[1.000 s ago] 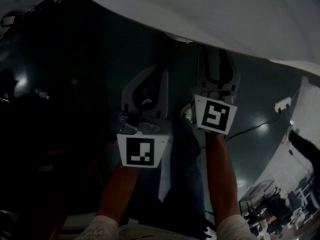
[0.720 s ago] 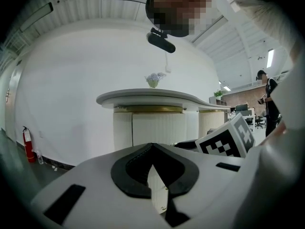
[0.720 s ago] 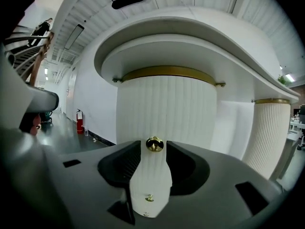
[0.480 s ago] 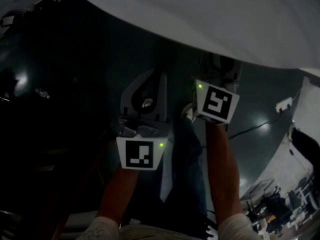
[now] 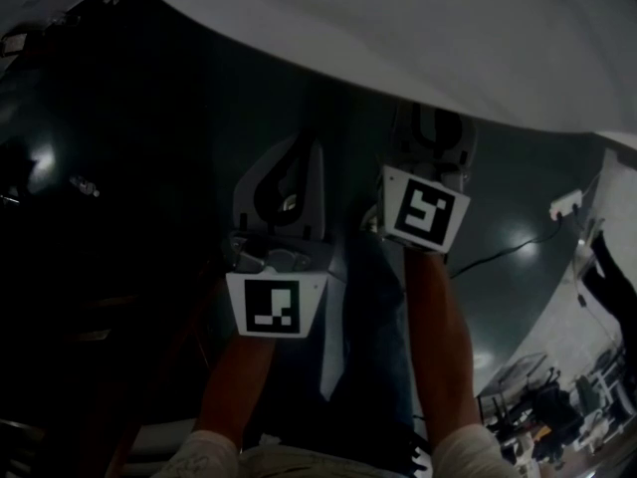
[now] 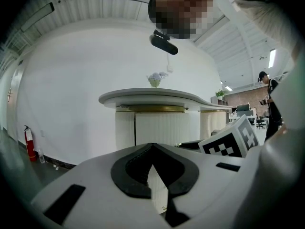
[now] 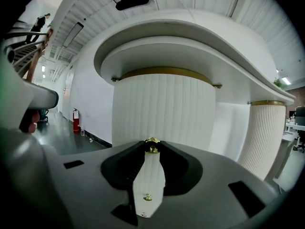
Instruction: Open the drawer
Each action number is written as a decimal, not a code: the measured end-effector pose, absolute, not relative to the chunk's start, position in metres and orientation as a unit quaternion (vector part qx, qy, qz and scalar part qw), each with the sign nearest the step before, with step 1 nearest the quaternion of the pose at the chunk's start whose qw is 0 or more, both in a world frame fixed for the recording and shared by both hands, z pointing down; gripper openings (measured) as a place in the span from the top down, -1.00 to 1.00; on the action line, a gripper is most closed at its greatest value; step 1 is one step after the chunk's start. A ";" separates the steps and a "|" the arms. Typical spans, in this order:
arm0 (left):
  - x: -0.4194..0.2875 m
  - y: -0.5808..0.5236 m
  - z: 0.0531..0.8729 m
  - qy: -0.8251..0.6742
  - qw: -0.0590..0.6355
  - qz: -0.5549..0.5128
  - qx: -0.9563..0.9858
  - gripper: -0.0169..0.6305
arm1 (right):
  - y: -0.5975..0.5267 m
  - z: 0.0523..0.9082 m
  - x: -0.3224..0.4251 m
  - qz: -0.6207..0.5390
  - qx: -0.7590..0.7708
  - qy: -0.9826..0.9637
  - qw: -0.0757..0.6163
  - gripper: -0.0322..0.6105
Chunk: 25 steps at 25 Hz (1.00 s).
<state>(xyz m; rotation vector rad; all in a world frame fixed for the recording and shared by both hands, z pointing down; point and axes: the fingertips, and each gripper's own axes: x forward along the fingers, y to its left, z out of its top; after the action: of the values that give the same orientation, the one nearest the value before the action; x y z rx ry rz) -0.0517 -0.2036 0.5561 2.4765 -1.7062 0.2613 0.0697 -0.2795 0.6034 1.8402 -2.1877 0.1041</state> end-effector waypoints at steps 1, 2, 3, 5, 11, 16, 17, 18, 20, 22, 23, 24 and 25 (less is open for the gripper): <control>-0.052 -0.204 0.556 -0.564 0.060 0.086 0.819 0.95 | -0.276 0.604 0.070 0.036 0.637 -0.757 0.141 0.58; -0.051 -0.204 0.556 -0.564 0.059 0.087 0.819 0.95 | -0.273 0.605 0.071 0.037 0.638 -0.756 0.141 0.58; -0.051 -0.205 0.556 -0.564 0.058 0.087 0.819 0.95 | -0.270 0.606 0.071 0.039 0.639 -0.755 0.140 0.58; -0.051 -0.204 0.556 -0.564 0.057 0.086 0.819 0.95 | -0.262 0.606 0.071 0.043 0.641 -0.754 0.139 0.58; -0.049 -0.200 0.553 -0.564 0.055 0.079 0.820 0.95 | -0.233 0.609 0.072 0.050 0.640 -0.754 0.143 0.58; -0.050 -0.191 0.553 -0.566 0.057 0.077 0.819 0.95 | -0.203 0.608 0.073 0.051 0.641 -0.751 0.147 0.58; -0.051 -0.189 0.553 -0.566 0.058 0.077 0.818 0.95 | -0.197 0.608 0.072 0.052 0.641 -0.751 0.147 0.58; -0.052 -0.187 0.554 -0.567 0.059 0.077 0.818 0.95 | -0.191 0.608 0.072 0.055 0.641 -0.751 0.147 0.58; -0.054 -0.184 0.554 -0.569 0.061 0.079 0.816 0.95 | -0.179 0.609 0.072 0.062 0.642 -0.750 0.145 0.58; -0.055 -0.181 0.554 -0.569 0.060 0.080 0.816 0.95 | -0.168 0.610 0.072 0.065 0.645 -0.747 0.145 0.58; -0.056 -0.179 0.554 -0.570 0.060 0.080 0.815 0.95 | -0.163 0.610 0.073 0.066 0.646 -0.746 0.147 0.58; -0.057 -0.178 0.554 -0.571 0.061 0.080 0.814 0.95 | -0.158 0.611 0.073 0.066 0.646 -0.745 0.149 0.58; -0.058 -0.177 0.555 -0.572 0.063 0.081 0.814 0.95 | -0.154 0.611 0.074 0.067 0.646 -0.745 0.151 0.58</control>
<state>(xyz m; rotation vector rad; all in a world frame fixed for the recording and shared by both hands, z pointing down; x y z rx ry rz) -0.0580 -0.1774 0.5554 2.4588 -1.7302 0.2438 0.0737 -0.1536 0.6113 1.8552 -2.1403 0.1911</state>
